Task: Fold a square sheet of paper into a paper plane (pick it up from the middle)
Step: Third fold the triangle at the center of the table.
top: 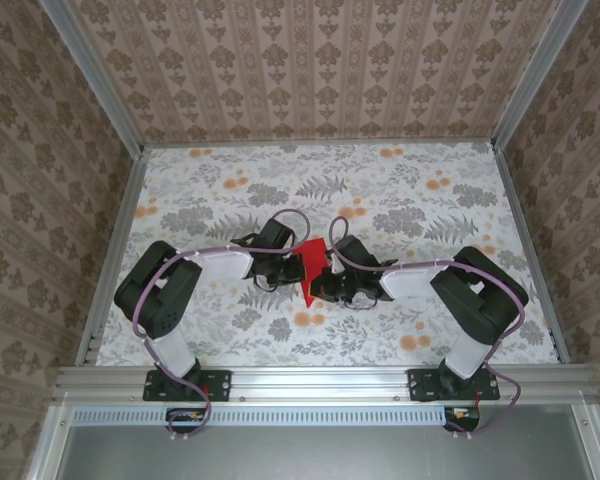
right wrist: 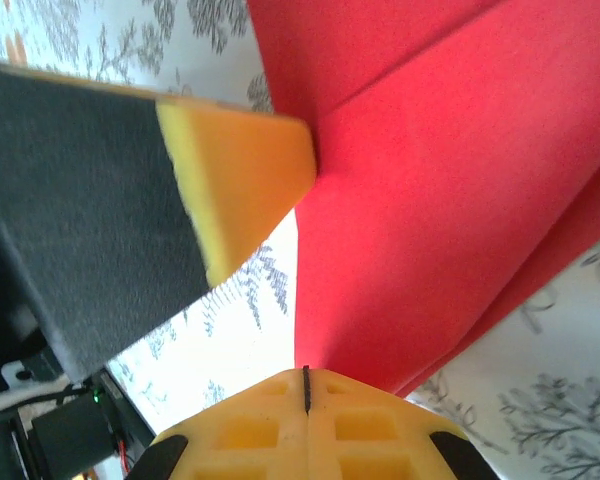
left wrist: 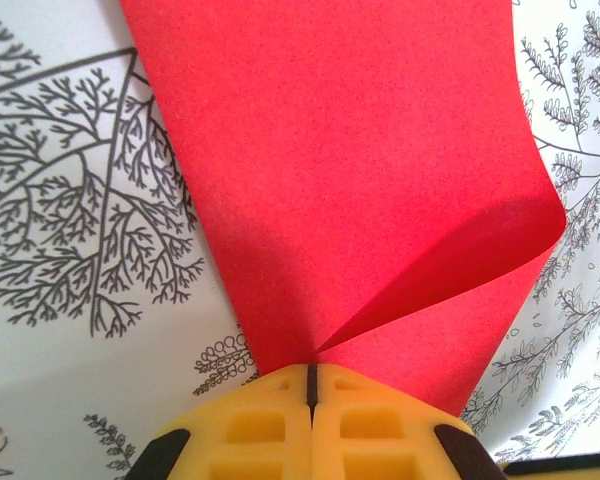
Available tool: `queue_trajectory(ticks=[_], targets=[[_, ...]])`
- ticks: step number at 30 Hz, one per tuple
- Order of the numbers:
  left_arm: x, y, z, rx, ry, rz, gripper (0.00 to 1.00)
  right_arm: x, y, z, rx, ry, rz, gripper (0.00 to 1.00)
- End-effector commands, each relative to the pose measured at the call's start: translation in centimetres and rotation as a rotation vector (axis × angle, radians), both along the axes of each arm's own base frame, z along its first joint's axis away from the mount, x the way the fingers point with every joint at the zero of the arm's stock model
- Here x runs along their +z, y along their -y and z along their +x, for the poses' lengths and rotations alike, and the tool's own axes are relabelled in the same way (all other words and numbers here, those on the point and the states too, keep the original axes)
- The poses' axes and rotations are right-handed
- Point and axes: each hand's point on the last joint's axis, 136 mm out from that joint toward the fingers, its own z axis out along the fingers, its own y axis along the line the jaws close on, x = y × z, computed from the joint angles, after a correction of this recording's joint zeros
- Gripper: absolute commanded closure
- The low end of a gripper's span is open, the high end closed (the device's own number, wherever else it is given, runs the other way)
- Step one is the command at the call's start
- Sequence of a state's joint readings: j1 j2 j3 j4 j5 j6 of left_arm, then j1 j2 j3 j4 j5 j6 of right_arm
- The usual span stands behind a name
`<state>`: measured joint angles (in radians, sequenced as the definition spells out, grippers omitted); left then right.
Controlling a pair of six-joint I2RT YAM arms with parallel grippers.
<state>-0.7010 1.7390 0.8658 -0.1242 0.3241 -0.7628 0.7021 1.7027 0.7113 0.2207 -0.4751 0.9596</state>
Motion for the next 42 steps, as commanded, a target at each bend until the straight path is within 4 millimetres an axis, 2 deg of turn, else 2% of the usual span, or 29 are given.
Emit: queue_trajectory(ticks=[1,7,14,18,24,29,34,37,42], targets=[[-5.5,-4.8,-4.2,0.004,-0.153,0.249,1.0,-0.1,-0.6,-0.9,0.046,0.0,0.006,1.0],[-5.5,-5.0,-4.3,0.009,-0.152,0.258,1.0,-1.7,-0.8,-1.7,0.065,-0.046,-0.02,1.0],[-5.5,-5.4,-4.2,0.026,-0.148,0.273,1.0,-3.6,0.1,-3.3,0.101,-0.096,-0.075,1.0],[-5.5,-5.5,-4.1,0.029,-0.146,0.278,1.0,-3.0,0.2,-3.6,0.116,-0.089,-0.067,1.0],[-5.4,-5.4,-4.0,0.031,-0.143,0.277,1.0,-0.2,-0.9,-2.0,0.097,-0.019,-0.028,0.99],[-5.4,-5.4,-3.9,0.031,-0.14,0.279,1.0,-1.4,-1.3,-2.8,0.131,-0.05,-0.046,0.99],[-5.4,-5.4,-3.9,0.031,-0.14,0.278,1.0,-3.0,-0.6,-3.4,0.136,-0.088,-0.105,0.99],[-5.4,-5.4,-3.9,0.029,-0.137,0.278,1.0,-1.8,-0.8,-2.6,0.127,-0.054,-0.096,0.99],[-5.1,-5.3,-3.7,0.025,-0.127,0.271,1.0,2.2,-0.5,0.4,0.052,0.068,-0.042,0.99]])
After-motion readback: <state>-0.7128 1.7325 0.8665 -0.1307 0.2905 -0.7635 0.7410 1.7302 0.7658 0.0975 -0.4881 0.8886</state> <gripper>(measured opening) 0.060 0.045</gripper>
